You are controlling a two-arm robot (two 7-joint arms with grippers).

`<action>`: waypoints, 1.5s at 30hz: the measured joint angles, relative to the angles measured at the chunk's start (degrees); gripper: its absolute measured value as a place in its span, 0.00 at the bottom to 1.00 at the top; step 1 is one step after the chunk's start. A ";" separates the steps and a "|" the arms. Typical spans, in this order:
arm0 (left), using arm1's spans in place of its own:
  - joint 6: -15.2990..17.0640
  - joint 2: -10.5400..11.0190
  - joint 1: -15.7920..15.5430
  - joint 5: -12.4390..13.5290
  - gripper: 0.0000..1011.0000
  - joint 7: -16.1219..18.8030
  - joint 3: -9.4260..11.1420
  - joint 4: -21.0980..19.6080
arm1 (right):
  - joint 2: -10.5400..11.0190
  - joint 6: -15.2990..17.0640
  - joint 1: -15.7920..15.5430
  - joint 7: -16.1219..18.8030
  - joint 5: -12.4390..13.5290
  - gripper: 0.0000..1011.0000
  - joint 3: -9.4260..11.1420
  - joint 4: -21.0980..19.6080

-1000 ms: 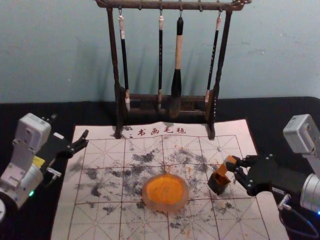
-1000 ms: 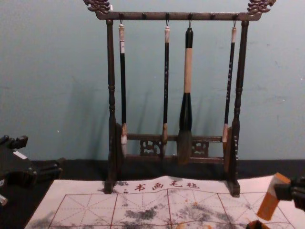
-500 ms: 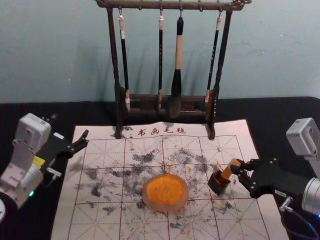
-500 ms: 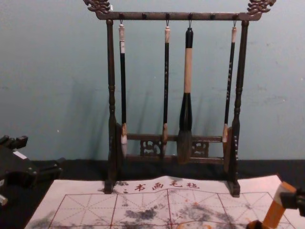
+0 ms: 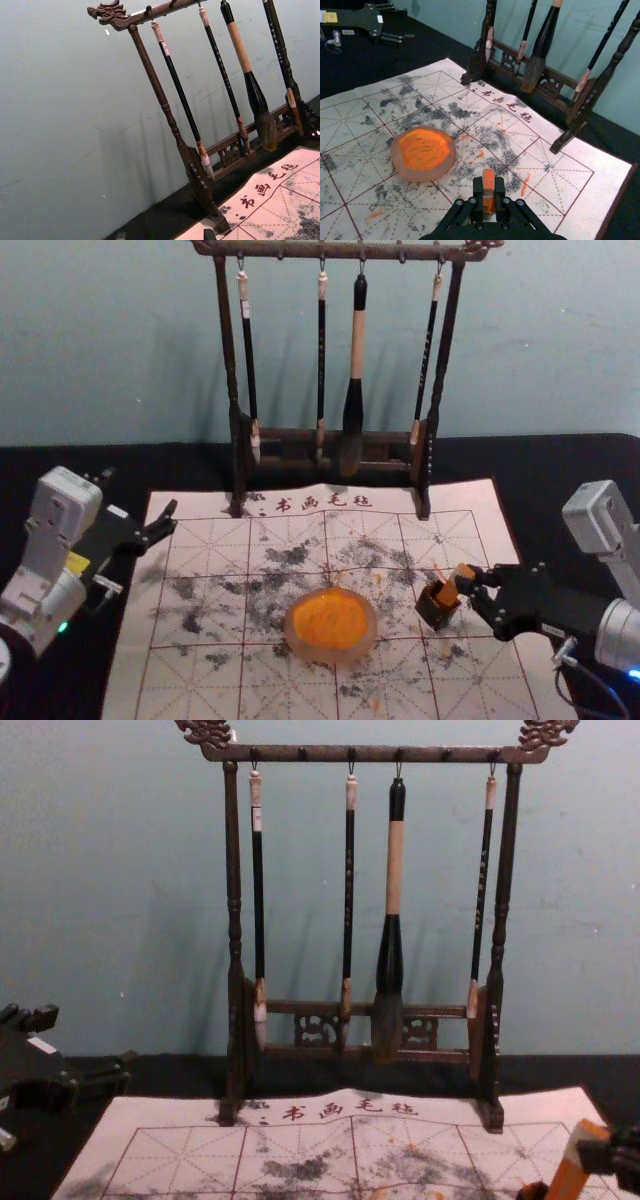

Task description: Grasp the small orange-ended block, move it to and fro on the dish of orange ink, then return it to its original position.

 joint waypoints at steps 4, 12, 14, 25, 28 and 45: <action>0.00 0.00 0.00 0.00 0.99 0.00 0.00 0.00 | -0.12 0.13 0.17 0.31 -0.23 0.09 -0.52 0.32; 0.00 0.00 0.00 0.00 0.99 0.00 0.00 0.00 | -0.32 0.29 0.66 0.53 -0.64 0.09 -1.15 0.91; 0.00 0.00 0.00 0.00 0.99 0.00 0.00 0.00 | -0.40 0.36 0.88 0.59 -0.77 0.09 -1.35 1.10; 0.00 0.00 0.00 0.00 0.99 0.00 0.00 0.00 | -0.86 0.80 2.21 1.07 -1.40 0.09 -2.35 2.72; 0.00 0.00 0.00 0.00 0.99 0.00 0.00 0.00 | -1.07 1.07 2.73 1.21 -1.61 0.09 -2.70 3.39; 0.00 0.00 0.00 0.00 0.99 0.00 0.00 0.00 | -1.50 1.57 3.98 1.62 -2.85 0.09 -3.65 5.17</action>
